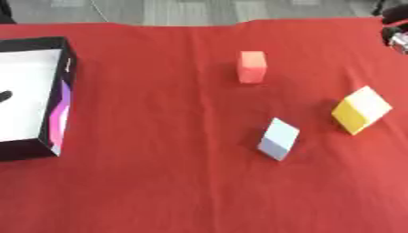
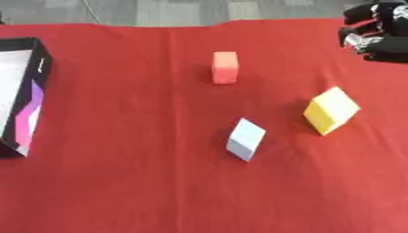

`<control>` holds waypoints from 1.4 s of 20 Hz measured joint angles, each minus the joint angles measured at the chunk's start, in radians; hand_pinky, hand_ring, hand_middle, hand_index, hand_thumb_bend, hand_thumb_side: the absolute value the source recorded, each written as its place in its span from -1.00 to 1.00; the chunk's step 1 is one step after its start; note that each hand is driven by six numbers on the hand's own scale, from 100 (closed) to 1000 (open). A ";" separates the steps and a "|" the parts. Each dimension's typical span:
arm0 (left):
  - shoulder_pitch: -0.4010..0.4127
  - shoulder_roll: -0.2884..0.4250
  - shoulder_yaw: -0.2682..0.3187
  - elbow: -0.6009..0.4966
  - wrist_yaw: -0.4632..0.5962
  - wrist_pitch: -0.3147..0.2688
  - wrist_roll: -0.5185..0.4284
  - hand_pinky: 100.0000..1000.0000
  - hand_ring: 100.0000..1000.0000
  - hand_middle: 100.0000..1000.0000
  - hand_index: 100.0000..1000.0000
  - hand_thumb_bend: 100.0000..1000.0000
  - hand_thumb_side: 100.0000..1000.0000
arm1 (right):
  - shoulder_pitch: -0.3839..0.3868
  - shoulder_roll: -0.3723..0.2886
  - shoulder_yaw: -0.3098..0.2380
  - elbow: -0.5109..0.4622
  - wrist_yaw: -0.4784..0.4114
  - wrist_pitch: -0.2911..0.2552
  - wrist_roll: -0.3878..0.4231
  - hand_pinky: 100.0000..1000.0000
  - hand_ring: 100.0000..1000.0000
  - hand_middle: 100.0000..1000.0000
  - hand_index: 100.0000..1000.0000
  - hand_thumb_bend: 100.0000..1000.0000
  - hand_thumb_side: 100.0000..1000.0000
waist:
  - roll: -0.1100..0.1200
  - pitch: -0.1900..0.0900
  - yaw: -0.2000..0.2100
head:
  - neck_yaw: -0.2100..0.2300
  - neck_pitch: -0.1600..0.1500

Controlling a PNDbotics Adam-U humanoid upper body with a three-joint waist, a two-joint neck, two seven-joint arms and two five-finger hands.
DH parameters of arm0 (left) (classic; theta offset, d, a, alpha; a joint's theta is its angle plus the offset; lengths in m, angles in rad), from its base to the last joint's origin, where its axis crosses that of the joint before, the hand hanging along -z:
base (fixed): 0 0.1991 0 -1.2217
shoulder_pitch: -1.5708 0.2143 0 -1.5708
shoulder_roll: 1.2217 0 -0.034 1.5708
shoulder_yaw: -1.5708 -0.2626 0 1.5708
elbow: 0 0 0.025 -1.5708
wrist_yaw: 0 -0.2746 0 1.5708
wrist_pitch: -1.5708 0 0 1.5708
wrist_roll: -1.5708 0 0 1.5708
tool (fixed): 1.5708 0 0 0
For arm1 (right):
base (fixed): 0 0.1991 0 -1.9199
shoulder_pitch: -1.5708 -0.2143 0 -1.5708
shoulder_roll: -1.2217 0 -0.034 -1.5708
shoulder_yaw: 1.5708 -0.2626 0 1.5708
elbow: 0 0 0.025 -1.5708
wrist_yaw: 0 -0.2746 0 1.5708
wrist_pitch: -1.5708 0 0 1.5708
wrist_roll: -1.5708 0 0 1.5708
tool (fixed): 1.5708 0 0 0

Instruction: Pick up the objects with one hand, pass them to the other hand, and then place them into the box on the other side of the table.

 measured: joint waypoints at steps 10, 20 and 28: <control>0.002 0.013 0.000 0.000 -0.001 0.000 0.000 0.54 0.84 0.37 0.28 -0.87 0.80 | 0.080 -0.102 0.023 -0.036 0.117 -0.082 0.173 0.96 0.84 0.74 0.84 -0.23 -0.94 | -0.013 0.000 -0.003 | 0.003 0.000; 0.008 0.013 0.000 0.000 -0.004 0.002 -0.002 0.55 0.84 0.37 0.28 -0.88 0.80 | 0.075 -0.111 0.008 -0.031 0.292 -0.156 0.349 0.99 0.83 0.72 0.85 -0.18 -1.00 | -0.013 0.000 -0.008 | -0.027 0.000; 0.010 0.018 -0.006 0.000 -0.008 0.004 -0.004 0.55 0.85 0.37 0.28 -0.88 0.80 | 0.033 -0.111 0.006 -0.025 0.424 -0.189 0.394 1.00 0.83 0.75 0.87 -0.17 -1.00 | -0.013 0.000 -0.008 | -0.037 0.000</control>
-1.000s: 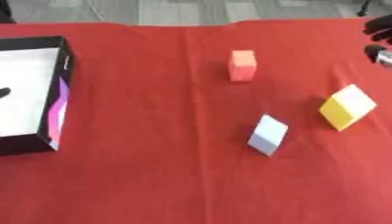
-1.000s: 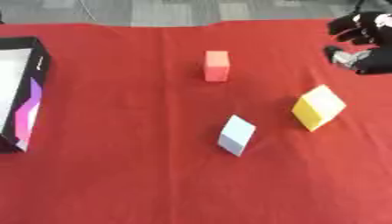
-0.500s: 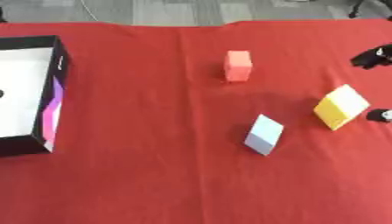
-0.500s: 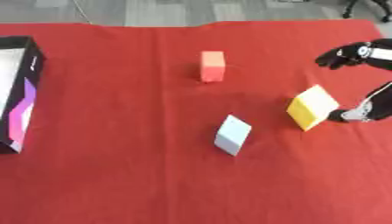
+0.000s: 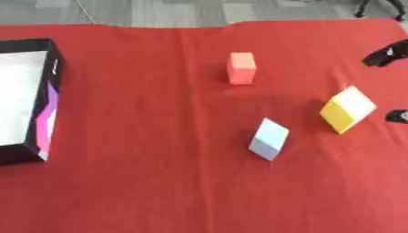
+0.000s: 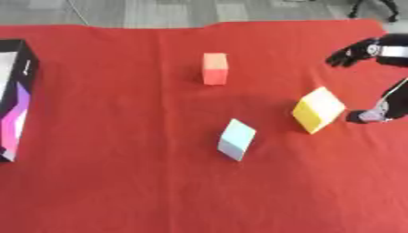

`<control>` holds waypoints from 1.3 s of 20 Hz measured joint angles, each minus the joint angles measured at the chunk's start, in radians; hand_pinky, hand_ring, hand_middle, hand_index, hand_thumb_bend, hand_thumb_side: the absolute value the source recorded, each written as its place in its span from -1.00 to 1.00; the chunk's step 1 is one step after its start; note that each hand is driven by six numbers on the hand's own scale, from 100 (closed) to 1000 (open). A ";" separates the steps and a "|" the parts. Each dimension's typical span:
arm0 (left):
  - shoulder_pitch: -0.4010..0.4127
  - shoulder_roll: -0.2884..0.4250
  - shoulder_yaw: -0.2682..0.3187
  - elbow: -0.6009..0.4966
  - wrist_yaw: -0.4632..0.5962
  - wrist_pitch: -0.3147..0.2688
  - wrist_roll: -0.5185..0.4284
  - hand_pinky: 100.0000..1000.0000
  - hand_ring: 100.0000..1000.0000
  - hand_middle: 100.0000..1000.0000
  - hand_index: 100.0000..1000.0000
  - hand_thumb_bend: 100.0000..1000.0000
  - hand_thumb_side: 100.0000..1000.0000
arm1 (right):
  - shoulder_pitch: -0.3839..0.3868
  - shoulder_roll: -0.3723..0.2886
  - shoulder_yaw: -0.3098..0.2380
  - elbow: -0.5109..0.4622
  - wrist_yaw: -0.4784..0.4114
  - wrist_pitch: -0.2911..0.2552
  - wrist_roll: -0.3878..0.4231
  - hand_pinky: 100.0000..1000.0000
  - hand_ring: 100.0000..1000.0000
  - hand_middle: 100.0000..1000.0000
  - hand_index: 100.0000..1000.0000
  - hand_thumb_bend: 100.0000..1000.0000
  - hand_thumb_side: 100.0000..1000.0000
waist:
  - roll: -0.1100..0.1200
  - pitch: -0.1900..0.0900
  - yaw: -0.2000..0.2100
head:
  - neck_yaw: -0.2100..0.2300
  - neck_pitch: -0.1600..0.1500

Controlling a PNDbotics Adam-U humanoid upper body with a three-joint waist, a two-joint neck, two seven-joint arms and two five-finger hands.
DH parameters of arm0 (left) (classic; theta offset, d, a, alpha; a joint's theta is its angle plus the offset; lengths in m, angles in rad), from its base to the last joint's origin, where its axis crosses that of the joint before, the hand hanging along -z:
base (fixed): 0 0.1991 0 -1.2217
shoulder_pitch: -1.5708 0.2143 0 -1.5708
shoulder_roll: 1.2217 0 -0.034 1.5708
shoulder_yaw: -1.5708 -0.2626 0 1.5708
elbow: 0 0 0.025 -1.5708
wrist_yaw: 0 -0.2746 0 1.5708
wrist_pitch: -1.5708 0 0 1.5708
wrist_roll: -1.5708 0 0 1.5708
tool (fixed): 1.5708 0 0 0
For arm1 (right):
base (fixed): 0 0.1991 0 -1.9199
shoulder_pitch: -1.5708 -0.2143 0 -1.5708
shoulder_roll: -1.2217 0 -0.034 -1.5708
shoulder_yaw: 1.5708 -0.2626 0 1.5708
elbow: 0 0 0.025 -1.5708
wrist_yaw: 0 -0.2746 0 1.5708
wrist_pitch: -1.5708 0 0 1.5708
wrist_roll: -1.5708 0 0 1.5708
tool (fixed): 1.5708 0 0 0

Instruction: Pick up the objects with one hand, pass them to the other hand, and then place them into the box on the other side of the table.

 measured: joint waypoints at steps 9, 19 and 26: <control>0.000 0.003 0.000 0.000 0.000 0.001 -0.001 0.55 0.85 0.37 0.28 -0.88 0.81 | -0.027 0.000 0.049 0.036 0.108 -0.056 0.003 1.00 0.82 0.76 0.89 -0.08 -1.00 | 0.000 0.001 0.006 | -0.008 0.000; -0.001 0.003 -0.006 0.000 0.000 0.004 -0.004 0.55 0.85 0.37 0.28 -0.88 0.82 | -0.083 0.017 0.095 0.104 0.164 -0.109 0.026 1.00 0.82 0.77 0.88 -0.01 -1.00 | 0.000 0.001 0.018 | -0.009 0.000; -0.004 0.003 -0.007 0.000 0.000 0.005 -0.005 0.55 0.85 0.37 0.27 -0.88 0.82 | -0.132 0.047 0.130 0.157 0.180 -0.138 0.047 1.00 0.81 0.77 0.89 0.01 -1.00 | 0.000 0.006 0.027 | -0.012 0.000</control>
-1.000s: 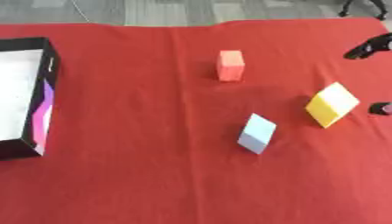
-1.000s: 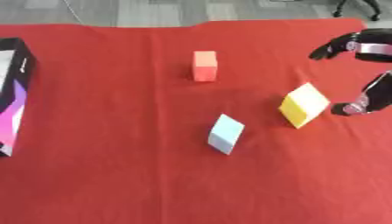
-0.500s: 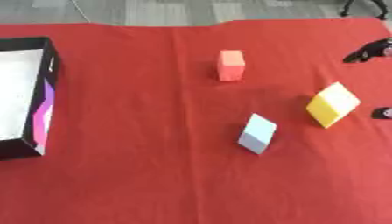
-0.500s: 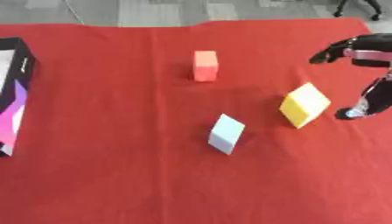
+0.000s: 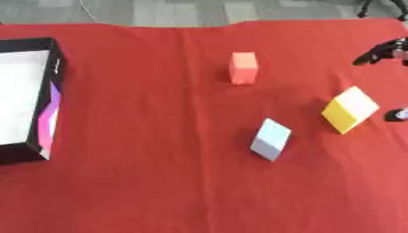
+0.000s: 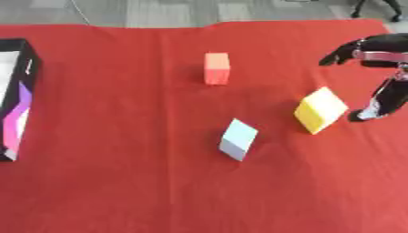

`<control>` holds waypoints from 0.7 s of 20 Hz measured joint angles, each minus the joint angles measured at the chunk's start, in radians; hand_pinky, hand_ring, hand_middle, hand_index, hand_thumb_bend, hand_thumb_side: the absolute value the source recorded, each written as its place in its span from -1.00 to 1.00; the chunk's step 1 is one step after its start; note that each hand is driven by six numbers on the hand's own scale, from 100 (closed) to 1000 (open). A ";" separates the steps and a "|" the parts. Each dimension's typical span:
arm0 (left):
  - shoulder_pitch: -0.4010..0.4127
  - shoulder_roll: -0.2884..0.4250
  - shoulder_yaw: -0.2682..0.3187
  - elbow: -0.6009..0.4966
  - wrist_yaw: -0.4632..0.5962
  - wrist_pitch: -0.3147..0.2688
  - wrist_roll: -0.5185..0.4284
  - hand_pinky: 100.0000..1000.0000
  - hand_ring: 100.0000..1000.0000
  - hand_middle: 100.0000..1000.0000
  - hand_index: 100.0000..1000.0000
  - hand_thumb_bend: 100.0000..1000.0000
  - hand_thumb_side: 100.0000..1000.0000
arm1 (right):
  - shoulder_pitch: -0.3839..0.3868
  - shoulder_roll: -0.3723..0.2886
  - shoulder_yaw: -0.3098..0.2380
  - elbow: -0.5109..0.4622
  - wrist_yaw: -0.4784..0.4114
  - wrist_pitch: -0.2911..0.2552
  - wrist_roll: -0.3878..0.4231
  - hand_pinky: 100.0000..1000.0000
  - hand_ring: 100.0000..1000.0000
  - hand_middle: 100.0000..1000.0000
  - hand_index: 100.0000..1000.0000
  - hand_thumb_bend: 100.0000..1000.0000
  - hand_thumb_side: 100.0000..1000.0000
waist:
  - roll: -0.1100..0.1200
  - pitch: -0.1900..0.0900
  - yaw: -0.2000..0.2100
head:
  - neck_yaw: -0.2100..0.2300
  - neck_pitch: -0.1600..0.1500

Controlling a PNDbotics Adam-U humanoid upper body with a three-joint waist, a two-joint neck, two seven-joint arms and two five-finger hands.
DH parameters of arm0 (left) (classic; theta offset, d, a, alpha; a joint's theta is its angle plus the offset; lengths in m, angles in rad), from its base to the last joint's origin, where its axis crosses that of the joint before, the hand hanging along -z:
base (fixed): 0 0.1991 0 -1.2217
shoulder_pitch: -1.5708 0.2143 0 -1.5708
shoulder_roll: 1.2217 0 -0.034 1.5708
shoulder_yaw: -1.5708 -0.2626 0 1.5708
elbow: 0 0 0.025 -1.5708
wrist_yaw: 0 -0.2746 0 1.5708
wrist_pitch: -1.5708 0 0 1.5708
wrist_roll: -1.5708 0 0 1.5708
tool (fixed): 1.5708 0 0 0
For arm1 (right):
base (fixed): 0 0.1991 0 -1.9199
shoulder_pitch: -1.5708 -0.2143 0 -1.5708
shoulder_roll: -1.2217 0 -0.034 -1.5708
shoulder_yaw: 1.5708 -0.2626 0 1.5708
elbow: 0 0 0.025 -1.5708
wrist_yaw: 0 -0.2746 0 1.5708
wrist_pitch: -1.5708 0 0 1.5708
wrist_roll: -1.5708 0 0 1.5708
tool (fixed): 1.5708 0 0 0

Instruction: Pick up the objects with one hand, pass them to the other hand, and then place them into the box on the other side of the table.

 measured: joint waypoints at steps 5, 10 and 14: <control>-0.003 0.000 -0.001 0.000 0.000 0.002 -0.002 0.55 0.85 0.37 0.28 -0.88 0.82 | -0.019 0.014 0.025 0.025 0.020 -0.016 0.017 1.00 0.81 0.77 0.89 0.02 -0.97 | 0.000 0.002 0.003 | -0.001 0.000; -0.006 0.000 -0.006 0.000 0.000 0.004 -0.004 0.55 0.85 0.37 0.28 -0.88 0.82 | -0.048 0.037 0.051 0.059 0.028 -0.028 0.035 1.00 0.81 0.76 0.88 0.03 -0.96 | 0.000 0.002 0.008 | -0.001 0.000; -0.007 0.000 -0.007 0.000 0.002 0.004 -0.005 0.56 0.85 0.37 0.28 -0.88 0.82 | -0.072 0.062 0.074 0.093 0.038 -0.042 0.052 1.00 0.81 0.76 0.88 0.04 -0.95 | 0.000 0.002 0.009 | -0.001 0.000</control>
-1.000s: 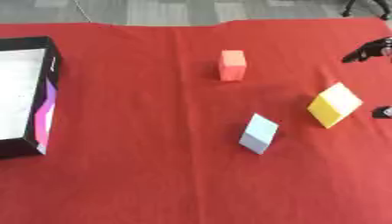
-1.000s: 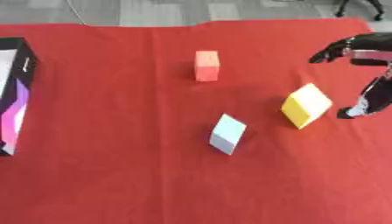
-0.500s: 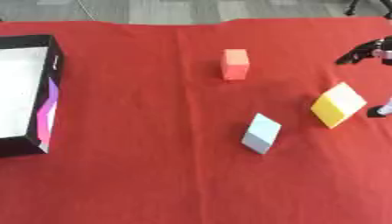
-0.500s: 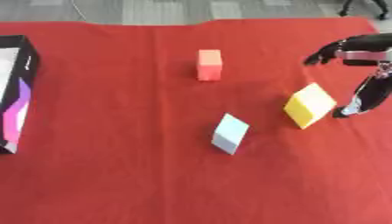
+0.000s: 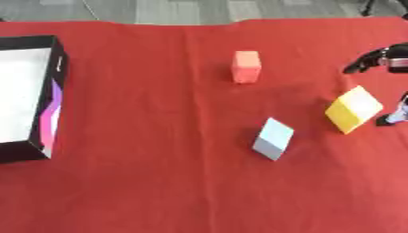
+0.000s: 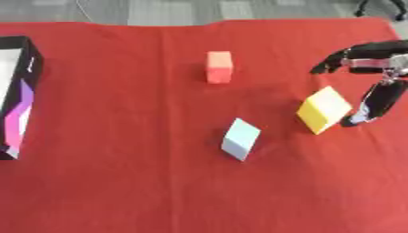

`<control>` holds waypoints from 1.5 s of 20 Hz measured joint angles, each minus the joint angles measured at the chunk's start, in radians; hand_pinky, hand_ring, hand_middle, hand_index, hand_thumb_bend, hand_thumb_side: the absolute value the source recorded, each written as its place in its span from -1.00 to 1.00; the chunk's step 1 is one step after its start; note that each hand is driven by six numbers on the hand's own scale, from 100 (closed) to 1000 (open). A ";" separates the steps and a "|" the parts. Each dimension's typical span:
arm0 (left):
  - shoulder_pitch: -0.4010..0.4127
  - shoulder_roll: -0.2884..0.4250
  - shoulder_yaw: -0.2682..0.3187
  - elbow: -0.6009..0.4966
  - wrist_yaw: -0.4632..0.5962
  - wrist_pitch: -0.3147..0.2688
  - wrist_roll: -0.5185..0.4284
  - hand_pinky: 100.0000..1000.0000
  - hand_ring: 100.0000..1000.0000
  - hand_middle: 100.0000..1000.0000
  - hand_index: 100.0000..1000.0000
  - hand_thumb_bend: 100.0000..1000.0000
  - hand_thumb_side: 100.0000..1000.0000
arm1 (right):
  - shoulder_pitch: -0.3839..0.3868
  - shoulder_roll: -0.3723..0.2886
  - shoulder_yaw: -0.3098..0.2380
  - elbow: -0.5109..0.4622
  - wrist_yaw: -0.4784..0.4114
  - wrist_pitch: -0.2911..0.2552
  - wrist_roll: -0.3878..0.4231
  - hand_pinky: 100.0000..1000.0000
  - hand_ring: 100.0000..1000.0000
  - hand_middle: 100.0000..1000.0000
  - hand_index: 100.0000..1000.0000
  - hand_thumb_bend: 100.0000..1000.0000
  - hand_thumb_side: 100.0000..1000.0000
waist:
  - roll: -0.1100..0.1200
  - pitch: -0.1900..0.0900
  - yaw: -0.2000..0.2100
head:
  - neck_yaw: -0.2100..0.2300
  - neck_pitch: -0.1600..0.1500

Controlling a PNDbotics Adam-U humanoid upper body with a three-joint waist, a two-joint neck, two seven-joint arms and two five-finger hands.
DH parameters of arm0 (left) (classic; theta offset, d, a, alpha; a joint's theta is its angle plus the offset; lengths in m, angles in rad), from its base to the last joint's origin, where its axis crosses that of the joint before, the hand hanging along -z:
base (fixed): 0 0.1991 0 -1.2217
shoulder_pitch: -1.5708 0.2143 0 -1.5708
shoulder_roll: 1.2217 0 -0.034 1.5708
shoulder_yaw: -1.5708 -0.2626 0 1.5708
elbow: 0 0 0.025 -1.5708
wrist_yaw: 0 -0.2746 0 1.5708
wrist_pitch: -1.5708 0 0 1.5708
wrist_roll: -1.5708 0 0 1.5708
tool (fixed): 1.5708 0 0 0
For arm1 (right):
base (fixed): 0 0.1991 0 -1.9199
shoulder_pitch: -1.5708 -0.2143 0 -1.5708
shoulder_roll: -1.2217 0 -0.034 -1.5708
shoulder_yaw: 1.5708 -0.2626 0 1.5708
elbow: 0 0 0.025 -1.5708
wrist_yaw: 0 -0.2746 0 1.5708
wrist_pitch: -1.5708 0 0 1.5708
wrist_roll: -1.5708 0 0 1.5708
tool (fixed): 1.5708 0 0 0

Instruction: Pick up the objects with one hand, pass them to the other hand, and then place them into the box on the other side of the table.

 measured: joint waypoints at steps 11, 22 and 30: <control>-0.001 0.000 -0.005 0.000 0.005 0.003 -0.003 0.56 0.85 0.37 0.27 -0.88 0.83 | -0.024 0.051 0.036 0.071 0.032 -0.028 0.016 1.00 0.79 0.72 0.86 0.07 -0.94 | 0.000 0.000 0.002 | 0.006 0.000; -0.001 -0.001 -0.007 0.000 0.007 0.005 -0.005 0.56 0.85 0.37 0.28 -0.88 0.83 | -0.024 0.073 0.045 0.118 0.068 -0.015 0.006 0.99 0.79 0.71 0.85 0.05 -0.95 | 0.000 0.003 0.001 | 0.011 0.001; -0.001 -0.001 -0.011 0.000 0.007 0.008 -0.008 0.56 0.86 0.37 0.28 -0.88 0.83 | -0.024 0.087 0.052 0.141 0.074 -0.012 0.001 0.98 0.77 0.67 0.82 -0.03 -0.97 | 0.000 0.006 0.001 | 0.011 0.001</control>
